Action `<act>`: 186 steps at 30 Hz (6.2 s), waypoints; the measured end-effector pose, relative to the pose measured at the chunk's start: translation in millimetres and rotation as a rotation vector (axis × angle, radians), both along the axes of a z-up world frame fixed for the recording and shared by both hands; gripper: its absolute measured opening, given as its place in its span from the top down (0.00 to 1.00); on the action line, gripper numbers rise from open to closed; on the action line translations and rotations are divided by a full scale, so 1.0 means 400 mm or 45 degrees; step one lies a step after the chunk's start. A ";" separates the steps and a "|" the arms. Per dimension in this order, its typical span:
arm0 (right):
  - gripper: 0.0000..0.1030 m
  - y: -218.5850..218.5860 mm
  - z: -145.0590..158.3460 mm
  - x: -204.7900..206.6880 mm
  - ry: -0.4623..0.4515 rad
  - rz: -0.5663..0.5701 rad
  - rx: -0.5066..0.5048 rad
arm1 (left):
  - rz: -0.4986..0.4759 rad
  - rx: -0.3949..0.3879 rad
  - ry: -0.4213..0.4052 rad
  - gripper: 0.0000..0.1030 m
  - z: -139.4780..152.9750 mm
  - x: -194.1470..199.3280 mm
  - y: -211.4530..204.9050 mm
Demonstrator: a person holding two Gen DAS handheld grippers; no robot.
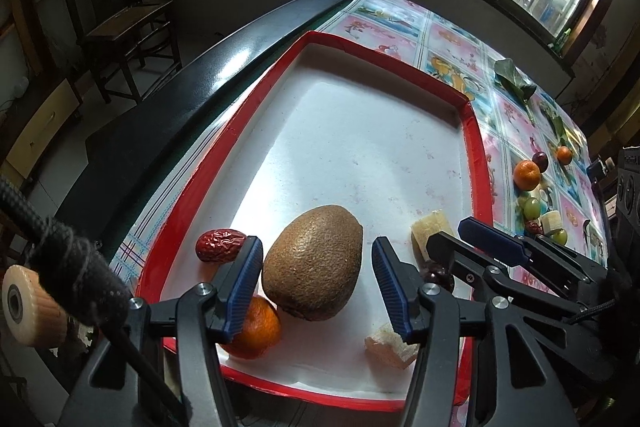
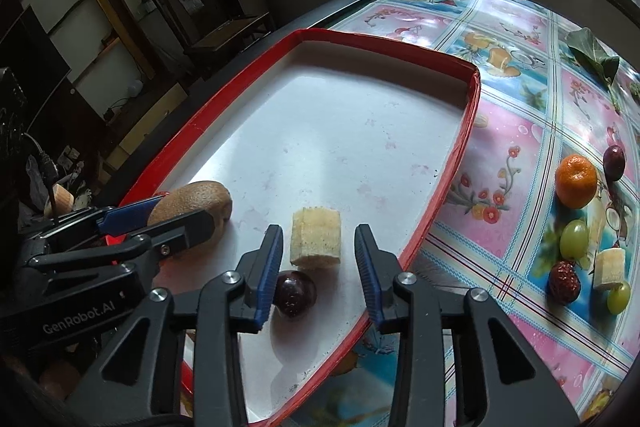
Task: Organize fruits
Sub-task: 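Move both open tools back toward the fruit pile on the tablecloth, then grasp a red date with the left tool while the right tool grasps a green grape, then carry the date into the tray with the left tool while the right tool places the grape there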
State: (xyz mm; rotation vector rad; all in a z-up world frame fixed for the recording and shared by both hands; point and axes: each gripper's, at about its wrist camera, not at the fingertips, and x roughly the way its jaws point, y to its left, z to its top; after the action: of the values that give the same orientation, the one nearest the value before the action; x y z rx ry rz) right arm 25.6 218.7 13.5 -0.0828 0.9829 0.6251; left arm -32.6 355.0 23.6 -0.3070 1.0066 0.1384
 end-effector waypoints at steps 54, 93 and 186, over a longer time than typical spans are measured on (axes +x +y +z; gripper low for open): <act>0.53 -0.563 -0.011 -0.153 0.065 -0.560 0.230 | -0.212 0.126 -0.063 0.33 0.085 -0.051 -0.267; 0.74 -0.548 -0.028 0.059 -0.076 -0.266 -0.034 | -0.442 -0.061 0.057 0.35 -0.050 0.172 -0.500; 0.74 -0.278 0.031 -0.156 -0.013 -0.174 0.117 | -0.096 0.042 -0.079 0.73 0.051 -0.029 -0.145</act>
State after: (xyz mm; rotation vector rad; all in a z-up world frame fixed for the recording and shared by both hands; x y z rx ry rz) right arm -37.0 107.4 26.0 0.0624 0.9405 0.5430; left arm -44.1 296.9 44.2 -0.2419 0.9520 0.0767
